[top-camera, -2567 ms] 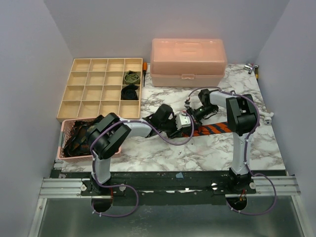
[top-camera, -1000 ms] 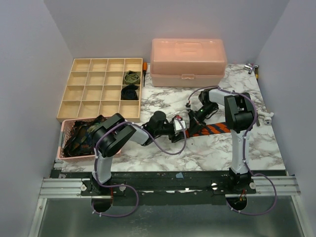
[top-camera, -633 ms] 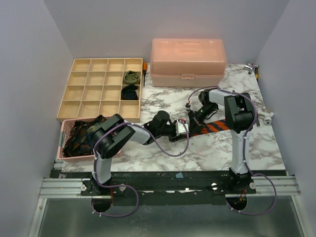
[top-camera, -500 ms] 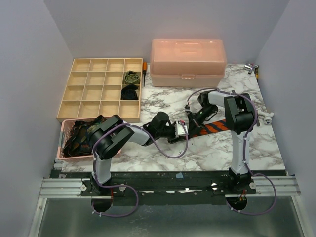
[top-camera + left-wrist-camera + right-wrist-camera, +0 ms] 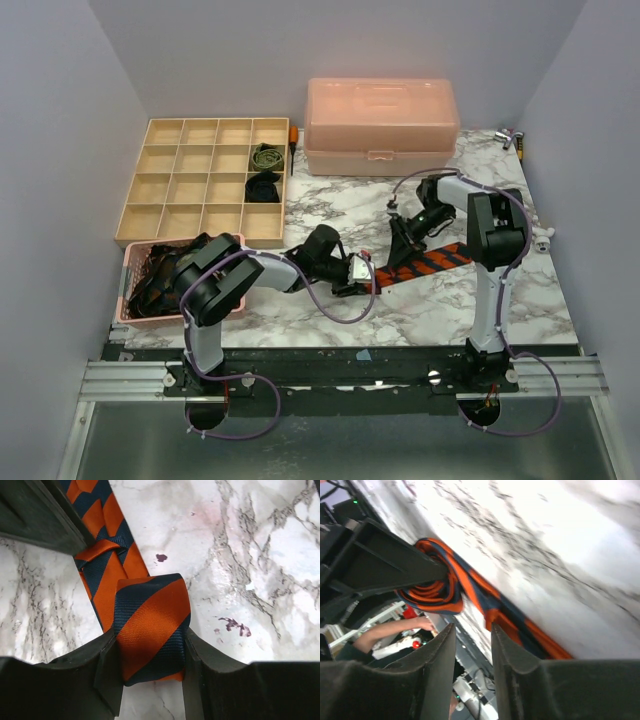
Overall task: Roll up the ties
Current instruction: Roll the tie at the center of the board.
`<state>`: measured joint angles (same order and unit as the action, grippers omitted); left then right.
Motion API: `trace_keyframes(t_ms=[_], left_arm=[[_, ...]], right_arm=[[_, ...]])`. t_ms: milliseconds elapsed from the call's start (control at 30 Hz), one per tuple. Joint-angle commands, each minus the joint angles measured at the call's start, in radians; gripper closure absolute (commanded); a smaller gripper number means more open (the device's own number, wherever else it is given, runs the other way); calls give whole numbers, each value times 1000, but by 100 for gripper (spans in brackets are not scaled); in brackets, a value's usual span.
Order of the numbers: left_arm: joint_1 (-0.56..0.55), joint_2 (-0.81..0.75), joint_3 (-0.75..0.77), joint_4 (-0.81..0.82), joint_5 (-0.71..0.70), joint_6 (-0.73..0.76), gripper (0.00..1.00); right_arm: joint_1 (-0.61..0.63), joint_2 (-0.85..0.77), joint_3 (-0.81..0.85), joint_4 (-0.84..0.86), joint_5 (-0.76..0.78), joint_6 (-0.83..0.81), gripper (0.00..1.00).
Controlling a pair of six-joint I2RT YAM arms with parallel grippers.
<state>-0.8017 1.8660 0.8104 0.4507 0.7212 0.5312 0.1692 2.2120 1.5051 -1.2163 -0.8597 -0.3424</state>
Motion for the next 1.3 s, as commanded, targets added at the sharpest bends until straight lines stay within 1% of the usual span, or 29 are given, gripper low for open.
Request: trace_keyframes(t_ms=[0, 133, 233, 333, 467, 600, 667, 733, 867, 933, 1067, 1267], left_arm=[[2, -1, -12, -227, 81, 69, 88], [16, -8, -8, -228, 73, 26, 88], [28, -23, -20, -175, 18, -107, 87], [26, -73, -59, -134, -31, -185, 87], [11, -116, -97, -105, -125, -195, 87], [-4, -76, -54, -185, -208, -152, 87], [-11, -50, -21, -244, -250, -141, 87], [-16, -32, 1, -281, -282, -142, 87], [-25, -8, 30, -341, -303, -134, 87], [-27, 1, 37, -354, -303, -137, 86], [-34, 9, 42, -366, -287, -132, 86], [-36, 13, 52, -385, -277, -125, 85]], right_arm=[[-26, -9, -24, 19, 105, -29, 67], [-27, -8, -126, 123, 270, -6, 74], [-28, -30, -203, 183, 367, 4, 75], [-32, -46, -238, 227, 440, 20, 76], [-32, -32, -216, 269, 487, 33, 76], [-32, 5, -132, 275, 509, 36, 77], [-31, -6, -86, 255, 481, 29, 73], [-31, -39, -48, 212, 418, 14, 67], [-31, -144, -53, 108, 205, -13, 49], [-31, -180, -79, 71, 108, -10, 44], [-14, -191, -123, 62, -36, 16, 41], [38, -137, -151, 162, -108, 94, 44]])
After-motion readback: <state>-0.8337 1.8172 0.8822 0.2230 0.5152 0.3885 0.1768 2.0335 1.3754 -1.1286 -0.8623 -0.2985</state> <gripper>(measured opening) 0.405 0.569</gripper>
